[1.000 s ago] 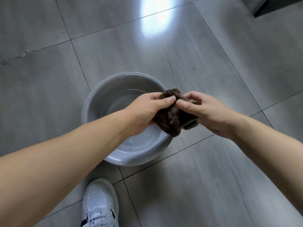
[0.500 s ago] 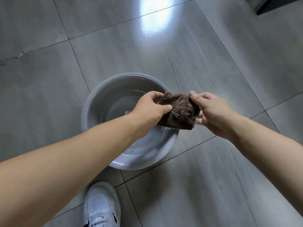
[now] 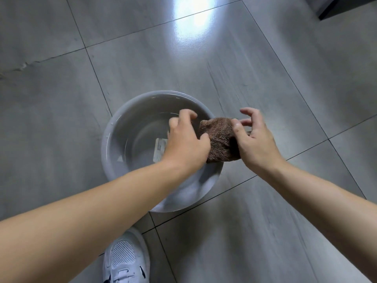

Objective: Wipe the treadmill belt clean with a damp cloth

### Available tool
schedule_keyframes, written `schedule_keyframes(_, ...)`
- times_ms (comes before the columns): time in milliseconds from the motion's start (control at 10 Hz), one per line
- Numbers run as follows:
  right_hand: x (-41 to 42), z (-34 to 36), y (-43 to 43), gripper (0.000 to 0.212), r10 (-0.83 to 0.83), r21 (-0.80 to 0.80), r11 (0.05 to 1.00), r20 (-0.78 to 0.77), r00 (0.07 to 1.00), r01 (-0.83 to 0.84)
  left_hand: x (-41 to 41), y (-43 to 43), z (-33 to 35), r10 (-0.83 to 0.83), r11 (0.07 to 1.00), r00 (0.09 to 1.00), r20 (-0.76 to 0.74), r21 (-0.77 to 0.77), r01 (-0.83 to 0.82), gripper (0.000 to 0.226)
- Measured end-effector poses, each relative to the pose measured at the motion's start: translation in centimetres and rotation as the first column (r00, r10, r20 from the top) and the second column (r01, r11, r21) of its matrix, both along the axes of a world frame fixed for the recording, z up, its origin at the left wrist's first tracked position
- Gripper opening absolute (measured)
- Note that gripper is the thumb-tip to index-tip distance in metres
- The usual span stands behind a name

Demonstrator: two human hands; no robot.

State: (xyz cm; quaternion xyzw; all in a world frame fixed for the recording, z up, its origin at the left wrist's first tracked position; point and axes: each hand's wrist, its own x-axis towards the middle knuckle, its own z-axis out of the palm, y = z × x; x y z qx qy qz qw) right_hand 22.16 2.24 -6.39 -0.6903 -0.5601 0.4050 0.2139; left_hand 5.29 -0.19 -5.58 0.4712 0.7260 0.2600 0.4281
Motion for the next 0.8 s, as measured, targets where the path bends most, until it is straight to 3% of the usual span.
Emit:
schedule_keyframes(100, -0.3, 0.6, -0.7, 0.049, 0.134, 0.046, 0.989, 0.058, 0.989, -0.137, 0.6, -1.3, 1.2, -0.186, 0.965, 0.975, -0.125, 0.164, 0.205, 0.041)
schedule_keyframes(200, -1.1, 0.4, -1.0, 0.053, 0.214, -0.003, 0.977, 0.068, 0.974, -0.214, 1.1, -1.3, 0.4, -0.297, 0.954, 0.949, -0.107, 0.01, 0.3, 0.042)
schedule_keyframes(300, -1.8, -0.6, -1.7, 0.055, 0.227, -0.111, 0.967, -0.035, 0.973, -0.23, 1.1, -1.0, -0.8, -0.349, 0.935, 0.937, -0.026, -0.08, 0.346, 0.04)
schedule_keyframes(500, -1.7, -1.5, -2.2, 0.053, 0.148, -0.123, 0.977, -0.202, 0.968, -0.175, 1.2, -2.0, -1.2, -0.224, 0.97, 0.953, 0.204, -0.045, 0.238, 0.061)
schedule_keyframes(600, -1.2, -1.6, -2.1, 0.055, 0.12, -0.125, 0.98, -0.231, 0.966, -0.152, 0.7, -2.0, -1.5, -0.133, 0.99, 0.957, 0.259, -0.009, 0.14, 0.059)
schedule_keyframes(700, -0.8, -1.5, -1.7, 0.068, 0.111, -0.07, 0.99, -0.169, 0.979, -0.124, 0.1, -1.5, -1.7, -0.044, 0.999, 0.972, 0.232, 0.007, 0.043, 0.043)
schedule_keyframes(800, -0.1, -1.4, -0.6, 0.067, 0.032, -0.012, 0.999, -0.146, 0.989, -0.034, -0.8, -0.6, -1.6, 0.008, 1.0, 0.991, 0.131, 0.006, -0.008, 0.044)
